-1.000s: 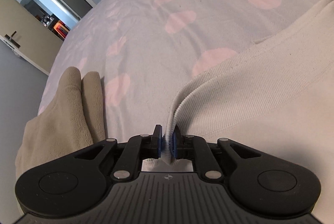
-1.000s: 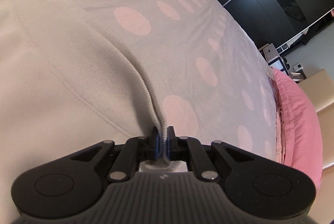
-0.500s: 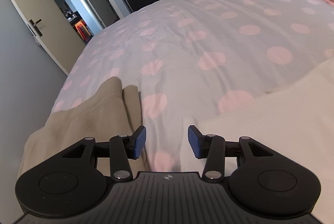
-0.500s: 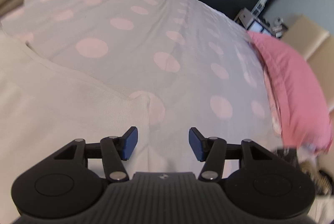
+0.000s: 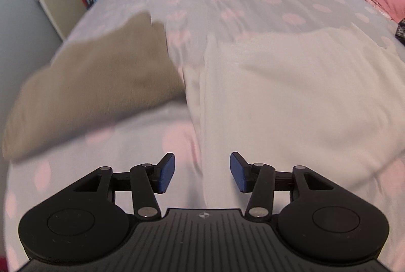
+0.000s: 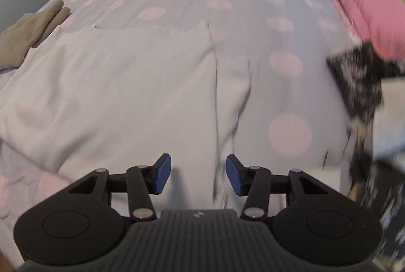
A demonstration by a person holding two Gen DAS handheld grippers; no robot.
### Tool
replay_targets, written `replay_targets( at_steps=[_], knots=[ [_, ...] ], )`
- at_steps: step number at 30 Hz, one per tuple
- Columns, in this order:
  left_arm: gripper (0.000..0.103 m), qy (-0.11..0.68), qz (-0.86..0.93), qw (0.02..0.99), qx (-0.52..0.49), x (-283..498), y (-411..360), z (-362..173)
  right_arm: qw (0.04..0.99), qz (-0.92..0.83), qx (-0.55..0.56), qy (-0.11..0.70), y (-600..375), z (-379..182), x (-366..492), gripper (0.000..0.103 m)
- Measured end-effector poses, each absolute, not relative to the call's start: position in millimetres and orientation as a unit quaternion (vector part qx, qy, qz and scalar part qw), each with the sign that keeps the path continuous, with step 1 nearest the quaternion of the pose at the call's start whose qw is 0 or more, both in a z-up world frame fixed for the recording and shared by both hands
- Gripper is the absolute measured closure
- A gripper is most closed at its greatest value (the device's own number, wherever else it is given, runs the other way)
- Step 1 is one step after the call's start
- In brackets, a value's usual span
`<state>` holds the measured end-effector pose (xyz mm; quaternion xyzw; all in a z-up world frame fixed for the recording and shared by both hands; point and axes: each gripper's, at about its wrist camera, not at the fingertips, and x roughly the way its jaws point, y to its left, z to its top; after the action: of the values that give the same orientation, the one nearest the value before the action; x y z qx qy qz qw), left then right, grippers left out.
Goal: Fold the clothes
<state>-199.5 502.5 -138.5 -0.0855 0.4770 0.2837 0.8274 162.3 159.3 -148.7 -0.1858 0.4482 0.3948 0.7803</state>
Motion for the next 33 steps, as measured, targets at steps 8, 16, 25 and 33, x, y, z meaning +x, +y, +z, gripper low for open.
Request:
replay_targets(
  at_steps=[8, 16, 25, 33],
  knots=[
    [0.068, 0.506, 0.253, 0.816, -0.120, -209.7, 489.5, -173.9, 0.756, 0.407, -0.125, 0.498, 116.9, -168.4, 146.7, 0.051],
    [0.100, 0.525, 0.256, 0.807, -0.085, -200.6, 478.8, -168.8, 0.722, 0.444, -0.133, 0.514, 118.9, -163.2, 150.3, 0.094],
    [0.102, 0.566, 0.254, 0.780, -0.077, -203.4, 488.3, -182.6, 0.710, 0.401, -0.238, 0.528, 122.2, -181.3, 153.7, 0.099],
    [0.090, 0.587, 0.258, 0.763, -0.080, -213.5, 498.9, -184.8, 0.706, 0.400, -0.240, 0.534, 117.5, -177.4, 158.3, 0.097]
  ],
)
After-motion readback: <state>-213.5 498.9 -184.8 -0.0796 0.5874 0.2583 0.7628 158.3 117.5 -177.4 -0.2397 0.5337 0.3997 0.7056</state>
